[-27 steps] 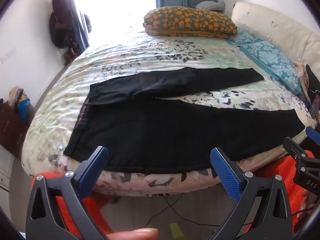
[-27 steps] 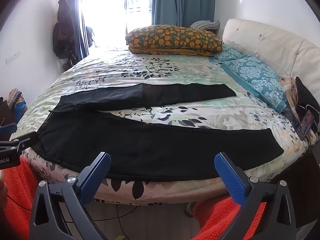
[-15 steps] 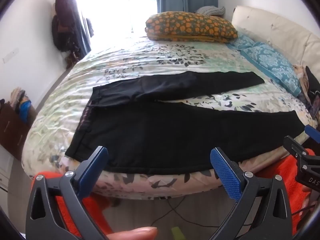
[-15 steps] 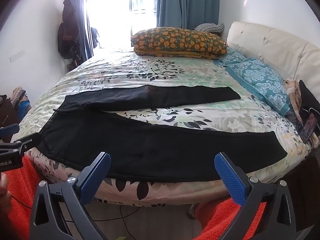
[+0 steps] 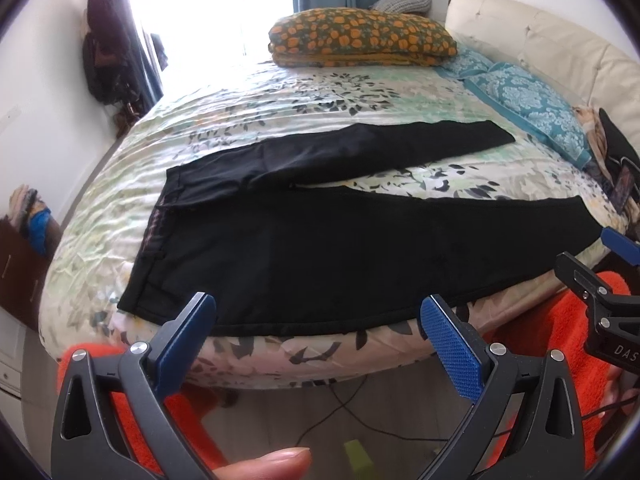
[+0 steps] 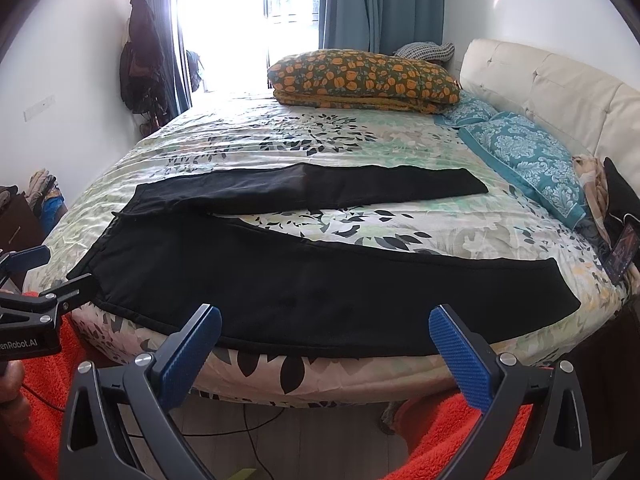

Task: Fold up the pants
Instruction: 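Move both tools toward the black trousers on the bed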

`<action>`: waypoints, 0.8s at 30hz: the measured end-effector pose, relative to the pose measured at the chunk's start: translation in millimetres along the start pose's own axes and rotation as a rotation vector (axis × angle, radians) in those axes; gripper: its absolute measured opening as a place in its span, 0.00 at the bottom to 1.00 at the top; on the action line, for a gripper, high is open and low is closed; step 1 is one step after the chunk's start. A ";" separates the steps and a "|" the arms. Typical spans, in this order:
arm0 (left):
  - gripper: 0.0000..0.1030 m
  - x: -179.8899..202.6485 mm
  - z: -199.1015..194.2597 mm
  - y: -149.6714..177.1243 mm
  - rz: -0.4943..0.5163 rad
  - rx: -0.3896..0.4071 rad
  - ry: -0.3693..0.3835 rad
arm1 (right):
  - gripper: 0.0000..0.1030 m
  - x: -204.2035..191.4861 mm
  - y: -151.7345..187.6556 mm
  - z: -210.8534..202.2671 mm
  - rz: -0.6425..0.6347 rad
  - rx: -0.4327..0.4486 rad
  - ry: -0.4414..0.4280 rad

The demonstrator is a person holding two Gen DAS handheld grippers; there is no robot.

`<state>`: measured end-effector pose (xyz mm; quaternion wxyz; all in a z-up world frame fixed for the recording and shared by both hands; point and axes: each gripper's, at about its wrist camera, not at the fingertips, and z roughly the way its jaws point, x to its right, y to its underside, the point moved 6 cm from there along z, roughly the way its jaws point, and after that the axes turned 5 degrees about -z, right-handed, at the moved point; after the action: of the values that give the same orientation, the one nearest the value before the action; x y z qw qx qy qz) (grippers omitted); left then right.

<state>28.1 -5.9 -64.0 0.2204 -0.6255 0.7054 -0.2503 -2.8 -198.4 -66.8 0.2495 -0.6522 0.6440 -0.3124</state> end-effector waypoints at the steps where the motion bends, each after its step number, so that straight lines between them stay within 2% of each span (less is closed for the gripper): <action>1: 1.00 0.4 0.3 0.5 -0.002 -0.003 0.006 | 1.00 0.9 -0.6 -1.0 0.002 0.005 0.005; 10: 1.00 0.0 -3.5 -0.8 0.011 0.008 0.005 | 1.00 0.7 3.7 4.4 -0.001 -0.022 0.025; 18: 1.00 -2.0 -4.1 -1.2 0.023 0.015 -0.010 | 1.00 -7.7 3.4 3.5 -0.012 -0.007 -0.039; 24: 1.00 0.8 -4.8 -0.4 0.032 0.014 -0.002 | 1.00 -7.4 8.1 7.5 -0.001 -0.029 -0.044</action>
<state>25.3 -6.4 -59.9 0.2294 -0.6129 0.7132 -0.2512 -2.7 -192.0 -78.4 0.2541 -0.6630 0.6423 -0.2887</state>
